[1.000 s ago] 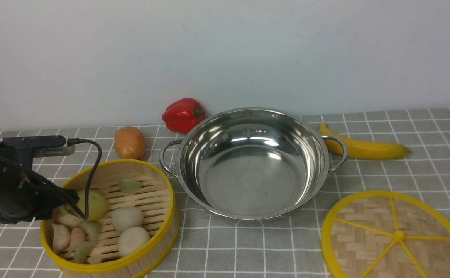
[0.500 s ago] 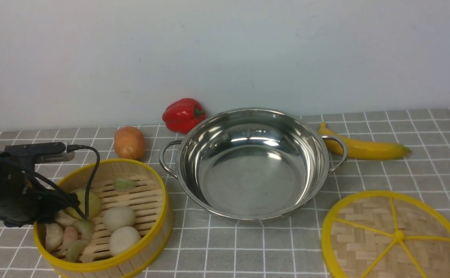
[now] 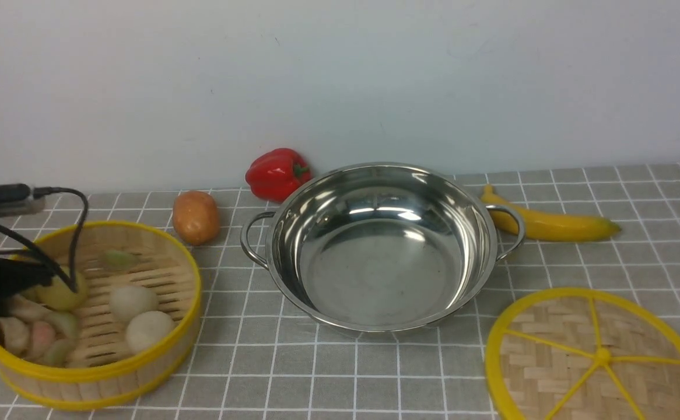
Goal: Place the steamer in the pot on the grey tablecloth, and put the lid on the steamer.
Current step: 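Grasp the rim of the steamer basket holding the buns with the left gripper, then place the bamboo steamer basket with dumplings into the steel pot with the left gripper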
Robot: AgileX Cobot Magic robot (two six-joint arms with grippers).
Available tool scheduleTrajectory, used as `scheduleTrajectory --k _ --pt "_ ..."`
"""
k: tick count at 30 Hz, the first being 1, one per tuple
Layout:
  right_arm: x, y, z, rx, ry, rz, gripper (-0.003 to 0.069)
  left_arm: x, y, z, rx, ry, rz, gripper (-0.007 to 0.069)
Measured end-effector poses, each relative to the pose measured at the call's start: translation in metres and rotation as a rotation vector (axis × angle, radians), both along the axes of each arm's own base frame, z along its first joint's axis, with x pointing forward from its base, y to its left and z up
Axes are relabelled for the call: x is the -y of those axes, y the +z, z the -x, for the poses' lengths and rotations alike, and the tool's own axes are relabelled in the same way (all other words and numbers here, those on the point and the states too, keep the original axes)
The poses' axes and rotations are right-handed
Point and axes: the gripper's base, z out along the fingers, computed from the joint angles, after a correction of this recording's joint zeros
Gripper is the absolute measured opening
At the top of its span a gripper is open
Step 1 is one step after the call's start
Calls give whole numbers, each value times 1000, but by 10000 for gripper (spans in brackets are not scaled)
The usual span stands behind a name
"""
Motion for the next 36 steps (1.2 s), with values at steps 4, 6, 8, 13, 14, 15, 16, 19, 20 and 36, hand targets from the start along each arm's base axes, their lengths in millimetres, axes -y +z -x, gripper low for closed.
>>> scheduleTrajectory --k 4,6,8,13,14,15,16,19,20,36 --pt "0 0 0 0 1 1 240 -10 27 -4 -16 -20 3 39" --pt "0 0 0 0 1 1 240 -7 38 -11 9 -55 33 39" --pt "0 0 0 -2 1 1 240 -3 51 -17 35 -95 81 39" --pt "0 -1 1 -7 3 2 240 6 83 -29 91 -154 161 39" --pt "0 -1 1 -7 3 2 240 7 83 -30 93 -156 166 39" --pt "0 -1 1 -8 3 2 240 15 94 -35 121 -189 190 39" --pt "0 -1 1 -8 3 2 240 16 96 -35 126 -191 194 39" --pt "0 -1 1 -8 3 2 240 48 112 -47 193 -286 256 39" --pt "0 -1 1 -8 3 2 240 67 115 -52 210 -334 279 39" --pt "-1 -3 4 -54 20 -4 240 237 52 -116 136 -645 379 39"
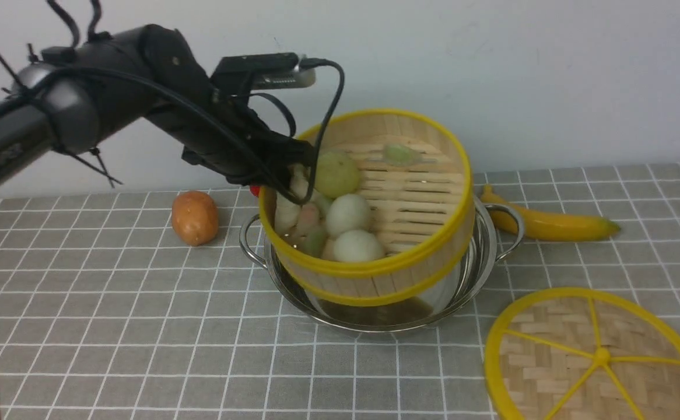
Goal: Place the steamer in the pot on the grey tablecloth, and put the lid on the steamer.
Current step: 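Place the bamboo steamer basket with dumplings into the steel pot with the left gripper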
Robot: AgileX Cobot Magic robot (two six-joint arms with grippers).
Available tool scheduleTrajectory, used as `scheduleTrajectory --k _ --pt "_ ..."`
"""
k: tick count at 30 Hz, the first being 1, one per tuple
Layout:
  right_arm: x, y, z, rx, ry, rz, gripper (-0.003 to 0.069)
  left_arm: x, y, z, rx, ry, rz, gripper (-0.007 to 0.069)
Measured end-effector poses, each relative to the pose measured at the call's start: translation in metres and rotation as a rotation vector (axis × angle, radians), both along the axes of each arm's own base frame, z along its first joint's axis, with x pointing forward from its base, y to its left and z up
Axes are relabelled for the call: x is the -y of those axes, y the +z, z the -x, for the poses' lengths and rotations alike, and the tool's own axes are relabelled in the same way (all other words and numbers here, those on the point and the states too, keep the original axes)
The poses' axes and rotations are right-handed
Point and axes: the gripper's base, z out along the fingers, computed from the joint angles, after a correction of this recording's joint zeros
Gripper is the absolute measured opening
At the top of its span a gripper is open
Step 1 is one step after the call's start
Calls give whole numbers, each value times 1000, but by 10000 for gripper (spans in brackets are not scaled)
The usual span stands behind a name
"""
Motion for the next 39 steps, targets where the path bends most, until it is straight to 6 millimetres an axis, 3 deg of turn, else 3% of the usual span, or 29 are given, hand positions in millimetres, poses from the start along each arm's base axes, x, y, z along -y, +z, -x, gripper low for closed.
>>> scheduleTrajectory --k 7,23,33,39 --pt "-1 -1 1 -19 5 -3 240 4 -11 -20 15 9 -31 39" --pt "-1 0 0 -4 1 -8 240 6 -60 -30 -81 9 -65 39" --pt "-1 0 0 -4 1 -8 240 10 -65 -32 -77 11 -53 39" --pt "-1 0 0 -4 1 -8 240 25 -74 -30 -76 -19 -62 39"
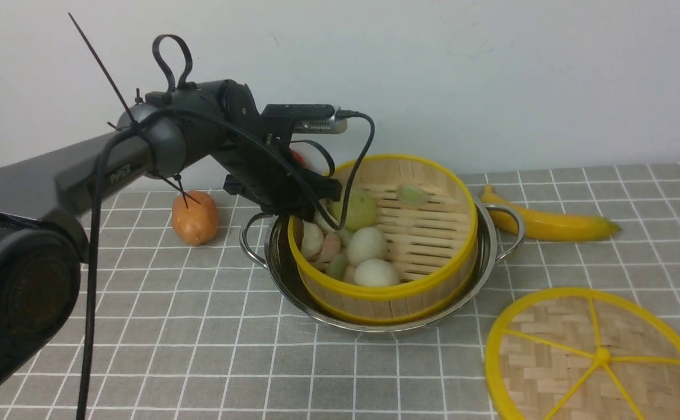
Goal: Place the steamer in the pot on the grey tablecloth, and put the lid on the steamer.
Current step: 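Place the bamboo steamer basket with dumplings into the steel pot with the left gripper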
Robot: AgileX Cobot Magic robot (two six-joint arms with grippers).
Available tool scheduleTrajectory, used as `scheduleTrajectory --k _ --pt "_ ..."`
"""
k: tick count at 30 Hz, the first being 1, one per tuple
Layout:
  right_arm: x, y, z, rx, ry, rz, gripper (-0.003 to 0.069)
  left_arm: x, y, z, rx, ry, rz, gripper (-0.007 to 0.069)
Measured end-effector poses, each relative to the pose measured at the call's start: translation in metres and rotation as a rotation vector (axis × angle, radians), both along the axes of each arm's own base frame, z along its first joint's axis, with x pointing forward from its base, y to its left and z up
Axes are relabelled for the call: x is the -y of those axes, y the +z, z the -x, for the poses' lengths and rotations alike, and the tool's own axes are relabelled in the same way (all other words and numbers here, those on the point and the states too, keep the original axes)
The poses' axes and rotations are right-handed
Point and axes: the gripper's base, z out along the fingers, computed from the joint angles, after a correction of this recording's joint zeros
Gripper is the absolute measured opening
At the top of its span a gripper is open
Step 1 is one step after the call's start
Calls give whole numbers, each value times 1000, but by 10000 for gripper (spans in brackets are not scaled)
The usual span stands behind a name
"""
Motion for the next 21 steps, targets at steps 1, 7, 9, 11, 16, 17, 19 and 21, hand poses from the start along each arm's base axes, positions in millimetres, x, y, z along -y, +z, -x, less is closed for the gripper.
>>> scheduleTrajectory --k 1,7,9,11,16,17,19,21 --pt "0 0 0 0 0 0 240 1 -2 0 -2 -3 -2 39" --pt "0 0 0 0 0 -1 240 3 -15 -1 -19 -8 -31 39" --pt "0 0 0 0 0 -1 240 1 -18 -1 -23 3 -48 39" --pt "0 0 0 0 0 -1 240 1 -18 -2 -23 13 -51 39" --pt "0 0 0 -1 -1 -3 240 0 -19 -2 -26 34 -59 39" --pt "0 0 0 -1 -1 -3 240 0 -19 -2 -26 34 -59 39" --pt "0 0 0 -1 -1 -3 240 0 -19 -2 -26 34 -59 39" --pt "0 0 0 -1 -1 -3 240 0 -19 -2 -26 32 -60 39"
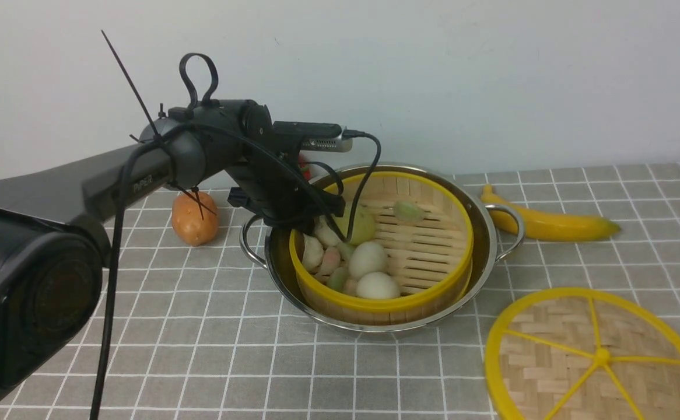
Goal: Place the steamer in the pot on the grey tablecloth, and put the lid on the steamer.
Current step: 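Place the bamboo steamer basket with dumplings into the steel pot with the left gripper, then move the gripper down to the bamboo steamer lid and grasp its center knob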
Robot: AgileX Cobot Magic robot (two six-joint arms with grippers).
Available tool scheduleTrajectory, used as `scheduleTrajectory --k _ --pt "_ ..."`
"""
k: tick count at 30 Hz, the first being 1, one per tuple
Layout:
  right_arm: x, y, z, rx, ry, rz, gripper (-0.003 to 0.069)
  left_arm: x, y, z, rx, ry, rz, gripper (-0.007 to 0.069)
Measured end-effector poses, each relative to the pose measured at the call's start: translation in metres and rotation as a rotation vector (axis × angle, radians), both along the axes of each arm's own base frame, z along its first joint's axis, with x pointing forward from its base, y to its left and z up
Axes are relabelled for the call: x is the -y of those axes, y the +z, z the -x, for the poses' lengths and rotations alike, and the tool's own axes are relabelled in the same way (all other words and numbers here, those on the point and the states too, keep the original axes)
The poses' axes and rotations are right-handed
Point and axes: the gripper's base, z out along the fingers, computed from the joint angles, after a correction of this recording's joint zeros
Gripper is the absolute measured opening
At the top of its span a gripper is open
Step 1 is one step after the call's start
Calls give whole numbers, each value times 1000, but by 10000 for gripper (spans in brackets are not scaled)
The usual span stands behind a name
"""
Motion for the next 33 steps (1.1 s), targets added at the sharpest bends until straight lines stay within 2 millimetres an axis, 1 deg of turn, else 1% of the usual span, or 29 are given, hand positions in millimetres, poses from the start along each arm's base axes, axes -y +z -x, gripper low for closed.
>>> scheduleTrajectory --k 3,5,7,9,12,13,14,15,16,17,18,20,21,22,23,24,25,26,27,29,30,31,33 --pt "0 0 0 0 0 0 240 0 0 0 0 -1 -1 41" --pt "0 0 0 0 0 0 240 0 0 0 0 -1 -1 58" --pt "0 0 0 0 0 0 240 0 0 0 -2 -1 -1 96" --pt "0 0 0 -1 0 0 240 0 2 0 2 -2 -1 149" --pt "0 0 0 -1 0 0 240 -1 12 1 24 -3 -3 225" --pt "0 0 0 -3 1 0 240 -2 20 1 45 -7 -6 262" --pt "0 0 0 -4 1 1 240 -2 23 0 52 -8 -7 272" --pt "0 0 0 -5 2 1 240 -2 35 0 80 -11 -10 301" --pt "0 0 0 -6 2 1 240 -2 36 0 81 -12 -11 305" --pt "0 0 1 -8 2 1 240 -3 52 0 108 -18 -19 327" --pt "0 0 1 -8 2 1 240 -4 54 0 111 -19 -19 328" --pt "0 0 1 -8 3 -1 240 -6 85 2 138 -27 -30 342" --pt "0 0 1 -7 3 -2 240 -7 94 4 146 -28 -33 344" --pt "0 0 -1 0 0 -6 240 -9 112 8 151 -32 -46 345" --pt "-1 0 -3 6 -4 -10 240 -11 123 12 155 -35 -60 345" --pt "-1 0 -4 4 -4 -9 240 -11 126 13 154 -35 -61 345" --pt "-1 -2 -10 5 -11 -13 240 -18 152 23 158 -30 -92 345" --pt "-1 -4 -16 -7 -14 -13 240 -21 163 30 150 -30 -113 345" --pt "-2 -7 -24 -18 -19 -13 240 -26 179 38 167 -26 -137 343" --pt "-3 -16 -40 -54 -16 0 240 -34 203 51 211 -21 -171 316" --pt "-4 -21 -49 -74 -14 5 240 -37 212 57 226 -17 -180 293" --pt "-4 -21 -50 -70 -16 4 240 -38 215 58 233 -16 -181 293" --pt "-5 -40 -74 -133 -3 31 240 -46 240 79 284 -8 -181 201"
